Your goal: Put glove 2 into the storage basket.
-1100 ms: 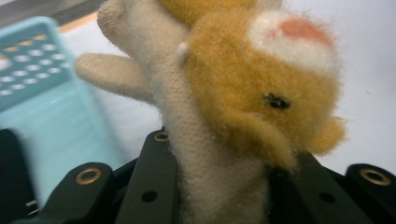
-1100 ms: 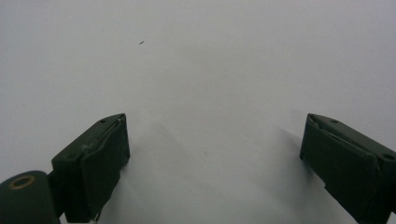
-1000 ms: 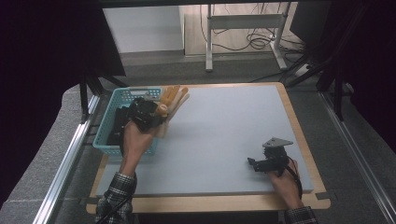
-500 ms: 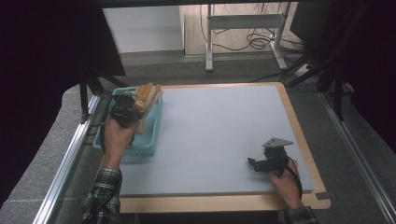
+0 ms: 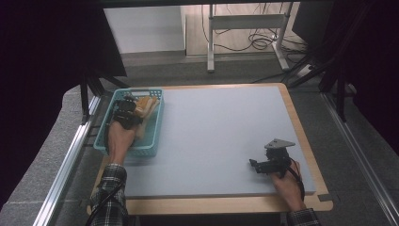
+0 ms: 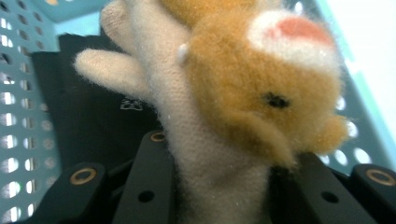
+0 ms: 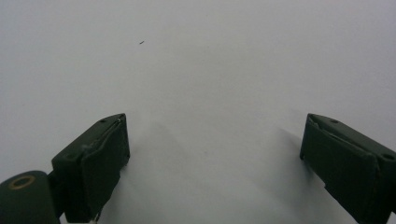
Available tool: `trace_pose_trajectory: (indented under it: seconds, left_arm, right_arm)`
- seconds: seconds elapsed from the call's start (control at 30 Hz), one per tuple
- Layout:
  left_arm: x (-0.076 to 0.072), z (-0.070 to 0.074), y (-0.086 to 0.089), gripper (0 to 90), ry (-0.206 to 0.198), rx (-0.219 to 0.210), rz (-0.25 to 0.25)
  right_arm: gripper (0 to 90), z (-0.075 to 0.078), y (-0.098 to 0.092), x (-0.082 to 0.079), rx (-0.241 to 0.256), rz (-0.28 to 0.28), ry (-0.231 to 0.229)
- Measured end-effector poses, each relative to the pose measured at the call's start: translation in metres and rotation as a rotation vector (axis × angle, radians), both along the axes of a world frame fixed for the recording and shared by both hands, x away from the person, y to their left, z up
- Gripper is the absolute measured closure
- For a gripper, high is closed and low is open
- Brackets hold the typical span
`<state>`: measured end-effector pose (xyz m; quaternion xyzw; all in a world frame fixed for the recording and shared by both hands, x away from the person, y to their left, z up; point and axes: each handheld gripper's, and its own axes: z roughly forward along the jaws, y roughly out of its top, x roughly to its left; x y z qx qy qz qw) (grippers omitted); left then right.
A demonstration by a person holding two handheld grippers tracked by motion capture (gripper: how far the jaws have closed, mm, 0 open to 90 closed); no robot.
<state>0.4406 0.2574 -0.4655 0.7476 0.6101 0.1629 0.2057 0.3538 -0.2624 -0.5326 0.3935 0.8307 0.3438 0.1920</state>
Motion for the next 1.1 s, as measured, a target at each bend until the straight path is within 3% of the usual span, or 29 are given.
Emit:
trace_pose_trajectory:
  seconds: [0.27,0.43,0.53,0.57,0.63,0.67,0.7,0.77,0.8,0.83,0.93,1.07,1.1]
  left_arm:
    - [0.018,-0.017,-0.014,72.4,0.059,0.037,-0.005]
    - [0.023,-0.023,-0.019,71.7,0.074,0.040,-0.013]
    - [0.026,-0.028,-0.021,53.9,0.087,0.043,-0.023]
    - [0.026,-0.029,-0.021,53.9,0.093,0.046,-0.024]
    - [0.027,-0.030,-0.021,36.5,0.100,0.058,-0.033]
    - [0.026,-0.028,-0.018,27.8,0.091,0.032,-0.031]
    - [0.026,-0.028,-0.018,23.5,0.091,0.032,-0.031]
    - [0.024,-0.024,-0.014,19.8,0.091,-0.017,-0.029]
    - [0.021,-0.019,-0.010,15.6,0.072,-0.057,-0.031]
    - [0.021,-0.019,-0.010,14.8,0.072,-0.057,-0.031]
    - [0.016,-0.010,-0.005,13.8,0.033,-0.125,-0.031]
    - [0.008,0.006,0.000,16.5,-0.037,-0.161,-0.028]
    - [0.008,0.006,0.000,17.8,-0.037,-0.161,-0.028]
  right_arm:
    - [7.8,0.000,0.000,0.000,0.000,0.000,0.000]
    - [7.8,0.000,0.000,0.000,0.000,0.000,0.000]
    - [7.8,0.000,0.000,0.000,0.000,0.001,0.000]
    - [7.8,0.000,0.000,0.000,0.000,0.001,0.000]
    - [7.8,0.000,0.000,0.000,0.000,0.000,0.000]
    - [7.8,0.000,0.000,0.000,0.000,0.001,0.000]
    - [7.8,0.000,0.000,0.000,0.000,0.001,0.000]
    - [7.8,0.000,0.000,0.000,-0.001,0.001,0.000]
    - [7.8,0.000,0.000,0.000,0.000,0.001,0.000]
    - [7.8,0.000,0.000,0.000,0.000,0.001,0.000]
    - [7.8,0.000,0.000,0.000,0.000,0.000,0.000]
    - [7.8,0.000,0.000,0.000,0.000,0.000,0.001]
    - [7.8,0.000,0.000,0.000,0.000,0.000,0.001]
